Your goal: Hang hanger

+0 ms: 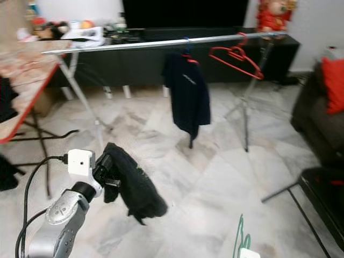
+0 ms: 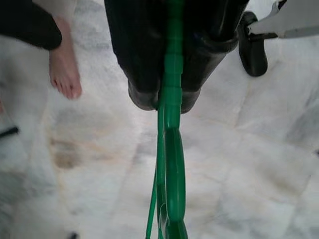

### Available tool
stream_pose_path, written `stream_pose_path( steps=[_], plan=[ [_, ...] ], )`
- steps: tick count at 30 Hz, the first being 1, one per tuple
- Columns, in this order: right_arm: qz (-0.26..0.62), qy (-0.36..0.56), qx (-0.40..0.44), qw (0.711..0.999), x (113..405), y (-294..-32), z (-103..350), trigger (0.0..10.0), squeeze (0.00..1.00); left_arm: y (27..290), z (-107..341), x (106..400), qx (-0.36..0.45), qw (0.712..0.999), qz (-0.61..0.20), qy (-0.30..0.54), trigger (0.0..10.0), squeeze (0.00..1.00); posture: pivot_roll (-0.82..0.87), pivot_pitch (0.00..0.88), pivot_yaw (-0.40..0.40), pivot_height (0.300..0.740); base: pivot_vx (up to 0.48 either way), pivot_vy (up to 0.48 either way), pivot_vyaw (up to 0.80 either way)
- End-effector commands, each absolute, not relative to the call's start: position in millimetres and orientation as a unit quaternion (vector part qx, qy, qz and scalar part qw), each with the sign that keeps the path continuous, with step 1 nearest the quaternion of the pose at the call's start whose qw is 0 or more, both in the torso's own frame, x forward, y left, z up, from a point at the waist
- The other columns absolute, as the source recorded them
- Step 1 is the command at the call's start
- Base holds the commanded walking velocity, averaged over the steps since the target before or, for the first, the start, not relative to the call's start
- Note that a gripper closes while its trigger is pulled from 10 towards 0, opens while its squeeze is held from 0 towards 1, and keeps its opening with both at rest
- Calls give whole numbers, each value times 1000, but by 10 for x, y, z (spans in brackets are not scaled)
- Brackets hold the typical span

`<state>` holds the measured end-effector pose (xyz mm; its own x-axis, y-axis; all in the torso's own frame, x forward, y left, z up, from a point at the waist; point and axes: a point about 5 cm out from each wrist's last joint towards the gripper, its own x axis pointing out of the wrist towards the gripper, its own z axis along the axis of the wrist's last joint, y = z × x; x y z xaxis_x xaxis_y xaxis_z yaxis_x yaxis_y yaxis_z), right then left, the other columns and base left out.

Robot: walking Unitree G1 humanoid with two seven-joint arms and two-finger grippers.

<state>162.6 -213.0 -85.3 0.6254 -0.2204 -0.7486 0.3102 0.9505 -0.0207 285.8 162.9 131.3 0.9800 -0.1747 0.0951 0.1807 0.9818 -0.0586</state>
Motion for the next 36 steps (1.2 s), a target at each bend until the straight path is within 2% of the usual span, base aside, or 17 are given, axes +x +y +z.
stream_pose_path(
  steps=[1, 10, 19, 24, 36],
  plan=[
    [-140, 414, 54, 898, 1589, -2099, -875, 10000, 0, 1695, 1387, 2853, -26, 994, -80, -64, 10000, 0, -17, 54, 48, 721, 0, 0, 800],
    [-147, 405, 79, 899, 1638, -2069, -860, 10000, 0, 1646, 1371, 2884, -28, 994, -85, -62, 10000, 0, -18, 41, 52, 721, 0, 0, 773],
    [-151, 401, 97, 898, 1716, -2043, -838, 10000, 0, 1750, 1307, 2891, -27, 996, -71, -51, 10000, 0, -11, 8, 58, 721, 0, 0, 0],
    [-153, 400, 97, 899, 1741, -2055, -826, 10000, 0, 1722, 1290, 2904, -19, 996, -78, -47, 10000, 0, -10, 23, 68, 721, 0, 342, 0],
    [-170, 393, 103, 898, 1697, -2105, -830, 10000, 0, 1697, 1252, 2959, -20, 995, -88, -41, 10000, 0, -50, 0, 105, 721, 0, 401, 0]
  ],
)
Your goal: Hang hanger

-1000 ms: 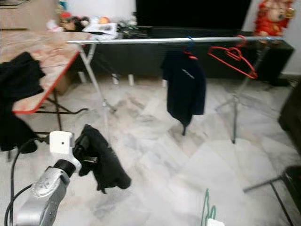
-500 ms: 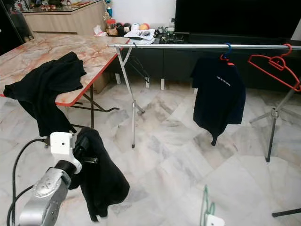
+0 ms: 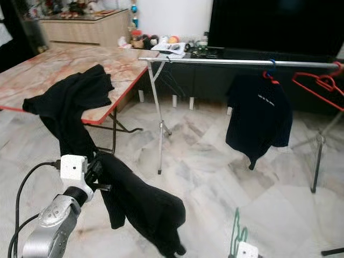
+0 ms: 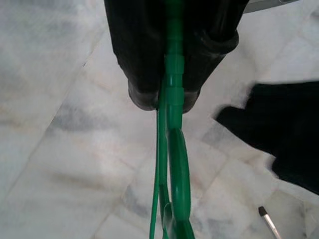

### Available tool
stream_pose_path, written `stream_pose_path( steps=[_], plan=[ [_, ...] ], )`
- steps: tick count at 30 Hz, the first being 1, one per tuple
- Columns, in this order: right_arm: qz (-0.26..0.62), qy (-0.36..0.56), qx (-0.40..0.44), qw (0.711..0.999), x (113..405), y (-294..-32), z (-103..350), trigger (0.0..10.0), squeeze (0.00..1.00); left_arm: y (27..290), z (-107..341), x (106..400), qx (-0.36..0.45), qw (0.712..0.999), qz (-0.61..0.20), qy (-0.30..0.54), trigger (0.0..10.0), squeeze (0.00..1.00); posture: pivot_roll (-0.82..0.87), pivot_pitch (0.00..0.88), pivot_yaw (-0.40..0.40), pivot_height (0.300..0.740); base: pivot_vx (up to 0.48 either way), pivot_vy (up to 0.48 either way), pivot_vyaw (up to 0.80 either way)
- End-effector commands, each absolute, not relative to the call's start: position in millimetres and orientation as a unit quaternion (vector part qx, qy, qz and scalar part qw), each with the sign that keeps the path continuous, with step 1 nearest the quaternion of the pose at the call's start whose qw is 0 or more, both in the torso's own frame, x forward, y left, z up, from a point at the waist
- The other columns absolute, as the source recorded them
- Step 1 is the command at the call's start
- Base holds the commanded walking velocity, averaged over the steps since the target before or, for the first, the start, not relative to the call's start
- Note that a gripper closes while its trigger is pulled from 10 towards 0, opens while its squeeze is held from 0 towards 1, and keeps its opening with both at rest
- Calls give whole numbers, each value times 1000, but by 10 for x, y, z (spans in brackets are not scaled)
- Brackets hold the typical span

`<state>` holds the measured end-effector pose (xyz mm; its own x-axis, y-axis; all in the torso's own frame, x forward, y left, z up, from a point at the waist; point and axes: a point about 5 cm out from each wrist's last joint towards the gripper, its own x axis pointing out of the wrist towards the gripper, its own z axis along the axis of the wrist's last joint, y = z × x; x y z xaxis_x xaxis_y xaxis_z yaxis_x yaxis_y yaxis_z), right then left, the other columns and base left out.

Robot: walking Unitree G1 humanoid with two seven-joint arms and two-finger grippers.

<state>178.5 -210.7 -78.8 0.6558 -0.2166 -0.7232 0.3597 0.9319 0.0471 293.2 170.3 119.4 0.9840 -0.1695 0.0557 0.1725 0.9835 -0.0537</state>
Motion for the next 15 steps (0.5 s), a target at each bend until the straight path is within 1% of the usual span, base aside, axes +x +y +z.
stream_pose_path(
  steps=[1, 7, 14, 15],
  plan=[
    [-172, 392, 103, 898, 1694, -2114, -829, 10000, 0, 1690, 1255, 2968, -20, 995, -89, -41, 10000, 0, -49, 0, 103, 721, 0, 409, 0],
    [-173, 390, 101, 899, 1695, -2134, -824, 10000, 0, 1658, 1301, 2999, -22, 994, -92, -49, 10000, 0, -32, 0, 99, 721, 0, 416, 0],
    [-167, 396, 105, 897, 1666, -2076, -848, 10000, 0, 1633, 1240, 2913, -23, 994, -98, -41, 10000, 0, -18, 0, 95, 721, 0, 421, 0],
    [-170, 396, 110, 895, 1664, -2081, -849, 10000, 0, 1640, 1236, 2912, -20, 994, -98, -41, 10000, 0, -14, 0, 94, 721, 0, 428, -800]
  ],
)
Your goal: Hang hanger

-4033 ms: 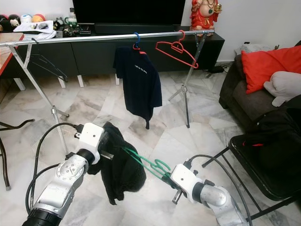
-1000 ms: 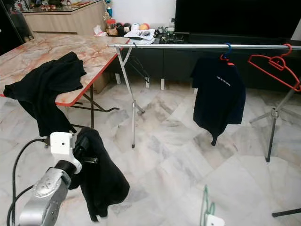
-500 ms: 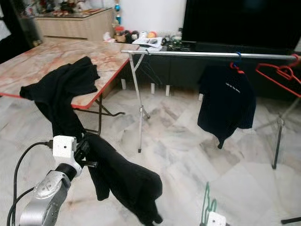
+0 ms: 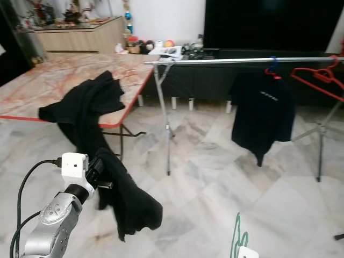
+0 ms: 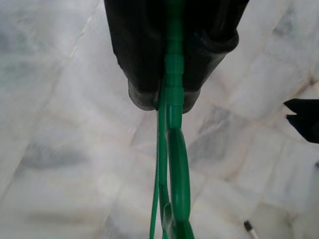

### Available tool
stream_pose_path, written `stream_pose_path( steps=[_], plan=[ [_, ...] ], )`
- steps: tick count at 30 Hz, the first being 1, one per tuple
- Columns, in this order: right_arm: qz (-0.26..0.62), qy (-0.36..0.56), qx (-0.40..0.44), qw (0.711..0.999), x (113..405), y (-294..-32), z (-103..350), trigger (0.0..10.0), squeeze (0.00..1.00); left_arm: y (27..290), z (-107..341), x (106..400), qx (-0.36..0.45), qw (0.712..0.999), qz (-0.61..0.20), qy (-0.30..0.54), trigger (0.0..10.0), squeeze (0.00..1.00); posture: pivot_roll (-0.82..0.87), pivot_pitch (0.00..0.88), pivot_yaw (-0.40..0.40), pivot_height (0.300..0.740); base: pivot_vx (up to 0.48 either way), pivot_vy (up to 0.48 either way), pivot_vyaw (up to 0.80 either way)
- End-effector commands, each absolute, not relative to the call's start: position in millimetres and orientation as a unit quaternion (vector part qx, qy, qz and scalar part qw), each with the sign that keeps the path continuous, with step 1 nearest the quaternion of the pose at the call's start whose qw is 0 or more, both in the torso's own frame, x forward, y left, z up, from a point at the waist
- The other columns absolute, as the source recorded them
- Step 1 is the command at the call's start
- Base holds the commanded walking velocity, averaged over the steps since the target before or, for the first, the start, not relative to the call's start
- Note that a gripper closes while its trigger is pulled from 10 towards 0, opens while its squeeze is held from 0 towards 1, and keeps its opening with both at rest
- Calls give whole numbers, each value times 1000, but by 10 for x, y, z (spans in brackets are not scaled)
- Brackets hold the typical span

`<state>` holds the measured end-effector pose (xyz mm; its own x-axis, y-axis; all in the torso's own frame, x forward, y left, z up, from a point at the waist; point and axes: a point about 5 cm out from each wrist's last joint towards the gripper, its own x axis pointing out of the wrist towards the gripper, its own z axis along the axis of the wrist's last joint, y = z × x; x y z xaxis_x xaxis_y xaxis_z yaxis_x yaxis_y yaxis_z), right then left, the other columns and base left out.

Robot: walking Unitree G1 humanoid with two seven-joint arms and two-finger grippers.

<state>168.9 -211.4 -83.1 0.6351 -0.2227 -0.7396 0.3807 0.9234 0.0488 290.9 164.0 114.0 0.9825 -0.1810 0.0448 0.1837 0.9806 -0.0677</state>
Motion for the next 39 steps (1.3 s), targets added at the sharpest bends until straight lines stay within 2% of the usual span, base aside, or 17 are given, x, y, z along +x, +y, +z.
stream_pose_path(
  steps=[1, 5, 17, 28, 39],
  plan=[
    [-175, 396, 116, 894, 1662, -2091, -849, 10000, 0, 1646, 1233, 2913, -18, 994, -98, -41, 10000, 0, -13, 0, 93, 721, 0, 428, -800],
    [-163, 398, 101, 897, 1684, -2089, -840, 10000, 0, 1686, 1243, 2896, -17, 995, -94, -42, 10000, 0, 0, 0, 84, 721, 0, 430, -786],
    [-156, 396, 85, 901, 1617, -2118, -854, 10000, 0, 1672, 1211, 2822, -19, 995, -91, -36, 10000, 0, 9, 0, 74, 721, 0, 433, 0],
    [-138, 399, 83, 902, 1606, -2012, -874, 10000, 0, 1793, 1224, 2782, -16, 996, -83, -34, 10000, 0, 8, 0, 90, 721, 0, 435, 0],
    [-143, 397, 72, 904, 1622, -2083, -855, 10000, 0, 1862, 1217, 2751, -15, 997, -62, -32, 10000, 0, 28, 25, 64, 721, 0, 442, 0]
  ],
)
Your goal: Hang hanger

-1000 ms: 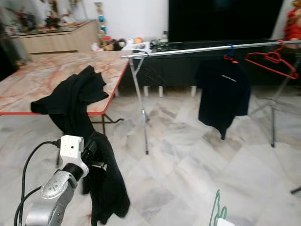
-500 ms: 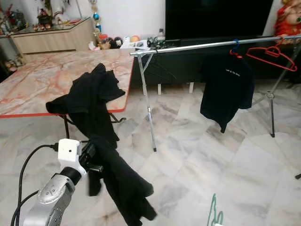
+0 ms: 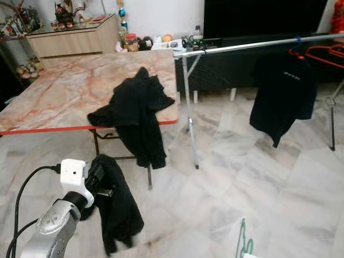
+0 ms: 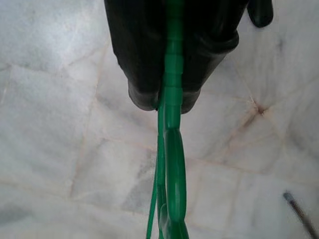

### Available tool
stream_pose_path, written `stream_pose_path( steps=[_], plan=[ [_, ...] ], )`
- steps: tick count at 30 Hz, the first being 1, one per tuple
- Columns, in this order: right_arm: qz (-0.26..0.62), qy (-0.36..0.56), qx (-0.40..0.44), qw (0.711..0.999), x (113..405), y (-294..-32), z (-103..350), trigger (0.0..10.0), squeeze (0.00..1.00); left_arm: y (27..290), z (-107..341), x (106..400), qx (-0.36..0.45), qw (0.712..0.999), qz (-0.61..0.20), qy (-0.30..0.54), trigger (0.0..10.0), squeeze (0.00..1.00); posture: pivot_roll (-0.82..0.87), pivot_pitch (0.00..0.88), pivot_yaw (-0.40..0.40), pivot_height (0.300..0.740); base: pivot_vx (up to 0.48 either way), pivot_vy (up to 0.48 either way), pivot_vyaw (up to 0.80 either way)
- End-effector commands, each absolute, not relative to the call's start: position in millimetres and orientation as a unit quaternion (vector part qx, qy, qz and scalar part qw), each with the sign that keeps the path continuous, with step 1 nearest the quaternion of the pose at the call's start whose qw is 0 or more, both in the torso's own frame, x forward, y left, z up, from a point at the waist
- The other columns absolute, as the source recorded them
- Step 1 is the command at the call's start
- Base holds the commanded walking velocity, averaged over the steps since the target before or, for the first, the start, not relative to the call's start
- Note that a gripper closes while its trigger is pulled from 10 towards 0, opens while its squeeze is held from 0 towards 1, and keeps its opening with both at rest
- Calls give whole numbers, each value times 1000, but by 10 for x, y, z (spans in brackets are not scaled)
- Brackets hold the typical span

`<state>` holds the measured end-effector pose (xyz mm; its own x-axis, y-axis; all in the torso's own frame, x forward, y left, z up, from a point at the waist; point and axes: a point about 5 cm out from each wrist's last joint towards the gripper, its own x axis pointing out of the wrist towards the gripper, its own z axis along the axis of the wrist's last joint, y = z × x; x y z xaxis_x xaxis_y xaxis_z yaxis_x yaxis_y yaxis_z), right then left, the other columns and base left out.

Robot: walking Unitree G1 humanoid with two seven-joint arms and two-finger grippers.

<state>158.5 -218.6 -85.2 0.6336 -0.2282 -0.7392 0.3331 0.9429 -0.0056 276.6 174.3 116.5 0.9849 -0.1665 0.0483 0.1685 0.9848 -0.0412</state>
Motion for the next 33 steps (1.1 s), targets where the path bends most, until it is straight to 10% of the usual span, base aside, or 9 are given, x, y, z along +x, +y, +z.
stream_pose_path(
  steps=[1, 17, 33],
  plan=[
    [-142, 398, 71, 904, 1619, -2086, -857, 10000, 0, 1889, 1225, 2741, -15, 998, -57, -33, 10000, 0, 31, 32, 60, 721, 0, 442, 0],
    [-134, 393, 70, 907, 1677, -2068, -835, 10000, 0, 1931, 1232, 2741, -13, 998, -46, -36, 10000, 0, 22, 44, 57, 721, 0, 441, 0],
    [-135, 399, 75, 904, 1654, -2049, -852, 10000, 0, 1848, 1289, 2740, -32, 996, -72, -50, 10000, 0, 30, 37, 59, 721, 0, 0, 0]
  ],
)
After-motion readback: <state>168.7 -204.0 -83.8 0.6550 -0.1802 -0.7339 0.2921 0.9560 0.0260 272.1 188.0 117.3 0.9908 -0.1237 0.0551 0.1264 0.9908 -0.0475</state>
